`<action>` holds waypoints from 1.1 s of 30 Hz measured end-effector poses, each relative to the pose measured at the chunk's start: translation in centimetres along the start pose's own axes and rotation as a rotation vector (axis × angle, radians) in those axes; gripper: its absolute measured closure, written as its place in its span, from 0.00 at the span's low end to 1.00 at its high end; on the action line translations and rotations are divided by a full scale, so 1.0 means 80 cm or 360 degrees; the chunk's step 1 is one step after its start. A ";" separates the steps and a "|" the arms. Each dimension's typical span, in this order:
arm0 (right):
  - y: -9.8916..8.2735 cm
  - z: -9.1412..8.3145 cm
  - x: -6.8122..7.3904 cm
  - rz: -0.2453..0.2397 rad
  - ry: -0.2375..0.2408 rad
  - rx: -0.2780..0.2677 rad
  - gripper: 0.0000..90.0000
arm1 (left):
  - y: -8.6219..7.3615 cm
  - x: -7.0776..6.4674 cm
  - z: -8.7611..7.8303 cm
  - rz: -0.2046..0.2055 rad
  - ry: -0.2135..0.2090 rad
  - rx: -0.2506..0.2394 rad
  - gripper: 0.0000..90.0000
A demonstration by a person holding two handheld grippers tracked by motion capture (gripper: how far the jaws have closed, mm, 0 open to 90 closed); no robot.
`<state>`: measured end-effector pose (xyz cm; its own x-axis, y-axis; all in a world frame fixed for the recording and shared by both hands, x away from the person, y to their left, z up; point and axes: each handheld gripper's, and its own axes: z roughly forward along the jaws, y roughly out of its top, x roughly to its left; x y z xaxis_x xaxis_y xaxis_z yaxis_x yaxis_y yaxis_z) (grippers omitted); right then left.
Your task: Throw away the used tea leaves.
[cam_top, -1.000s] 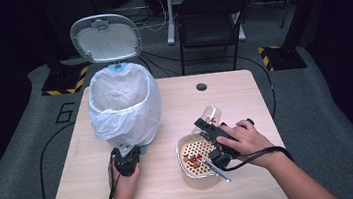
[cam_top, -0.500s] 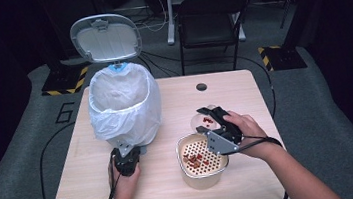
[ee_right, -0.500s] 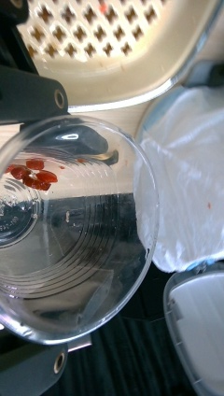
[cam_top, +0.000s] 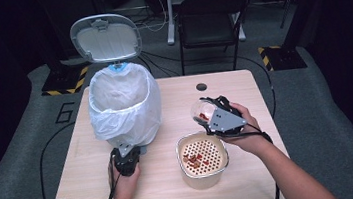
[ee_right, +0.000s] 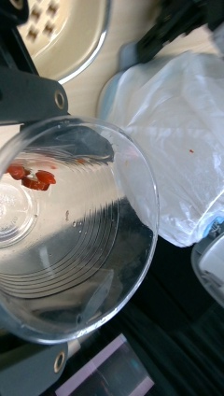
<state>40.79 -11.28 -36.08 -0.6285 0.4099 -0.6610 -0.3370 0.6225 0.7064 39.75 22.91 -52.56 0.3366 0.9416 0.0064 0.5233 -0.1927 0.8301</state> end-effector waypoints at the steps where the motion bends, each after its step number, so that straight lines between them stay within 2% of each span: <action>1: -0.003 0.002 -0.001 0.0120 0.0036 0.0015 0.41 | 0.000 0.000 0.000 -0.0001 0.0004 -0.0005 1.00; 2: -0.003 0.003 -0.003 0.0143 0.0044 0.0020 0.41 | 0.000 0.000 0.000 0.0000 -0.0001 0.0000 1.00; 3: -0.004 0.004 -0.003 0.0209 0.0071 0.0031 0.41 | 0.000 0.000 0.000 -0.0003 0.0003 -0.0006 1.00; 4: -0.004 0.004 -0.003 0.0209 0.0071 0.0031 0.41 | 0.000 0.000 0.000 -0.0003 0.0003 -0.0006 1.00; 5: -0.006 0.005 -0.007 0.0337 0.0125 0.0047 0.41 | 0.000 0.000 0.000 -0.0004 0.0003 -0.0006 1.00; 6: -0.006 0.005 -0.007 0.0337 0.0125 0.0047 0.41 | 0.000 0.000 0.000 -0.0004 0.0003 -0.0006 1.00; 7: -0.008 0.006 -0.010 0.0429 0.0154 0.0036 0.41 | 0.000 0.000 0.000 -0.0002 -0.0001 -0.0001 1.00; 8: -0.008 0.006 -0.010 0.0429 0.0154 0.0036 0.41 | 0.000 0.000 0.000 -0.0002 -0.0001 -0.0001 1.00; 9: -0.008 0.006 -0.012 0.0465 0.0166 0.0036 0.41 | 0.000 0.000 0.000 -0.0003 0.0000 -0.0002 1.00; 10: -0.009 0.006 -0.016 0.0551 0.0198 0.0032 0.41 | 0.000 0.000 0.000 -0.0001 -0.0001 0.0000 1.00; 13: -0.010 0.007 -0.022 0.0690 0.0278 0.0060 0.42 | 0.000 0.000 0.000 -0.0004 0.0003 -0.0006 1.00; 15: -0.010 0.008 -0.026 0.0752 0.0328 0.0103 0.42 | 0.000 0.000 0.000 -0.0003 -0.0001 -0.0001 1.00; 16: -0.010 0.008 -0.026 0.0752 0.0328 0.0103 0.42 | 0.000 0.000 0.000 -0.0003 -0.0001 -0.0001 1.00; 17: -0.011 0.009 -0.029 0.0807 0.0365 0.0109 0.42 | 0.000 0.000 0.000 -0.0004 0.0003 -0.0006 1.00; 20: -0.012 0.011 -0.031 0.0894 0.0411 0.0114 0.42 | 0.000 0.000 0.000 -0.0003 -0.0001 -0.0001 1.00; 27: -0.005 0.015 -0.036 0.0915 0.0427 0.0156 0.42 | 0.000 0.000 0.000 -0.0005 0.0002 -0.0006 1.00; 33: 0.020 0.014 -0.053 0.0934 0.0448 0.0154 0.42 | 0.000 0.000 0.000 -0.0003 0.0002 -0.0005 1.00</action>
<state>43.71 -11.26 -32.48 -0.8524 0.5179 -0.0722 0.1740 0.4111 0.8948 39.76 22.89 -52.58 0.3343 0.9425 0.0055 0.5215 -0.1898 0.8319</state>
